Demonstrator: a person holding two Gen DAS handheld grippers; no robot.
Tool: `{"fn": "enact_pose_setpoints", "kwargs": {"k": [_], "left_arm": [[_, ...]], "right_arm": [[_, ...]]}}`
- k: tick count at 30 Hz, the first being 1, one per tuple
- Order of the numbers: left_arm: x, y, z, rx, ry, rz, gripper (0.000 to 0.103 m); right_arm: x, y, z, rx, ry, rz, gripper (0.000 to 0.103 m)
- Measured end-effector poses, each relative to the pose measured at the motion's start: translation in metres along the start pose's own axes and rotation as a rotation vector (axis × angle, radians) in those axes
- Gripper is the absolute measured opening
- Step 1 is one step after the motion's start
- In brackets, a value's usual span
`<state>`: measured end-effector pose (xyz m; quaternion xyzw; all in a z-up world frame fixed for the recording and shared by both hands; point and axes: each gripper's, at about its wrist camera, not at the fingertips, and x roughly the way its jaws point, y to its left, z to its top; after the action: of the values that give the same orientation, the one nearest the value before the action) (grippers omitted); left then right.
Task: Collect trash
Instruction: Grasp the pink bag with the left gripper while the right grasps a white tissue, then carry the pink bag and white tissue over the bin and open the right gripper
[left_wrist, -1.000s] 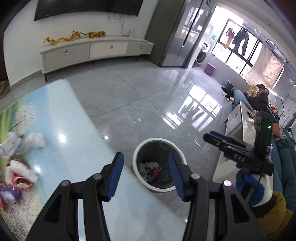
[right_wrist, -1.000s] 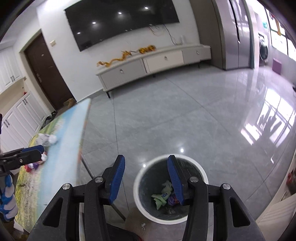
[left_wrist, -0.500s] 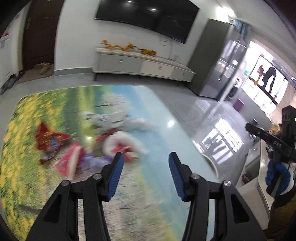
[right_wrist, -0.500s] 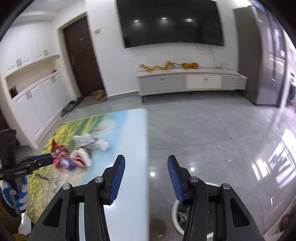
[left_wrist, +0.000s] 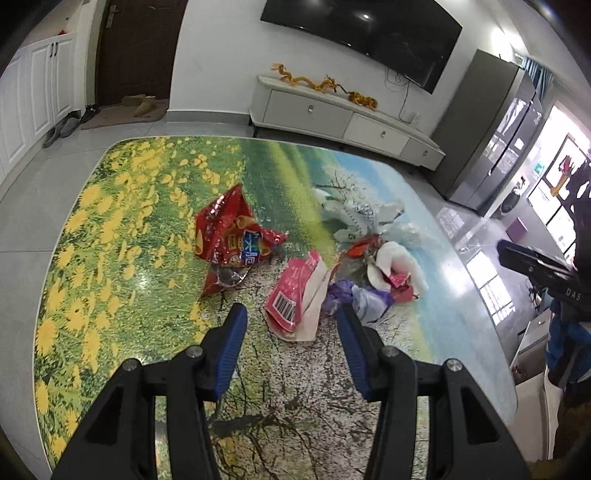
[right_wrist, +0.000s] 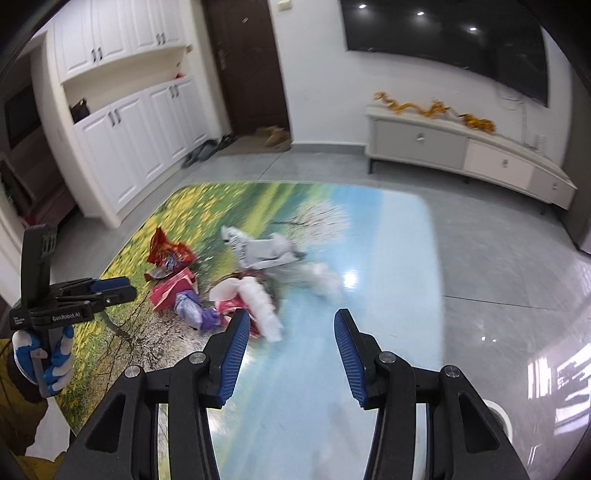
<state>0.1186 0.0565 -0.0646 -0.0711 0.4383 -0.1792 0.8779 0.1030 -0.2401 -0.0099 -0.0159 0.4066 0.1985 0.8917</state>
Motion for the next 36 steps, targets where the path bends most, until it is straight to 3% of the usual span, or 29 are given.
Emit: {"fn": "enact_pose_setpoints", "kwargs": {"k": [10,18,20,21,23,36], "left_arm": [[0.032,-0.010,0.005,0.153,0.054,0.006,0.051],[0.053,-0.008,0.007,0.161,0.079,-0.016,0.051],[0.055,-0.011,0.006,0.177,0.076,-0.013,0.050],[0.055,-0.014,0.005,0.188,0.074,-0.007,0.048],[0.055,-0.016,0.003,0.202,0.070,-0.002,0.033],[0.025,-0.014,-0.018,0.120,0.031,-0.024,0.025]], "right_arm": [[0.078,0.023,0.011,-0.037,0.105,0.081,0.045],[0.107,0.018,0.015,0.002,0.157,0.114,0.045],[0.111,0.018,0.012,0.009,0.174,0.124,0.038],[0.112,0.018,0.010,0.011,0.182,0.133,0.036],[0.113,0.019,0.006,0.005,0.190,0.138,0.027],[0.060,0.014,-0.011,0.044,0.110,0.137,0.020]]}}
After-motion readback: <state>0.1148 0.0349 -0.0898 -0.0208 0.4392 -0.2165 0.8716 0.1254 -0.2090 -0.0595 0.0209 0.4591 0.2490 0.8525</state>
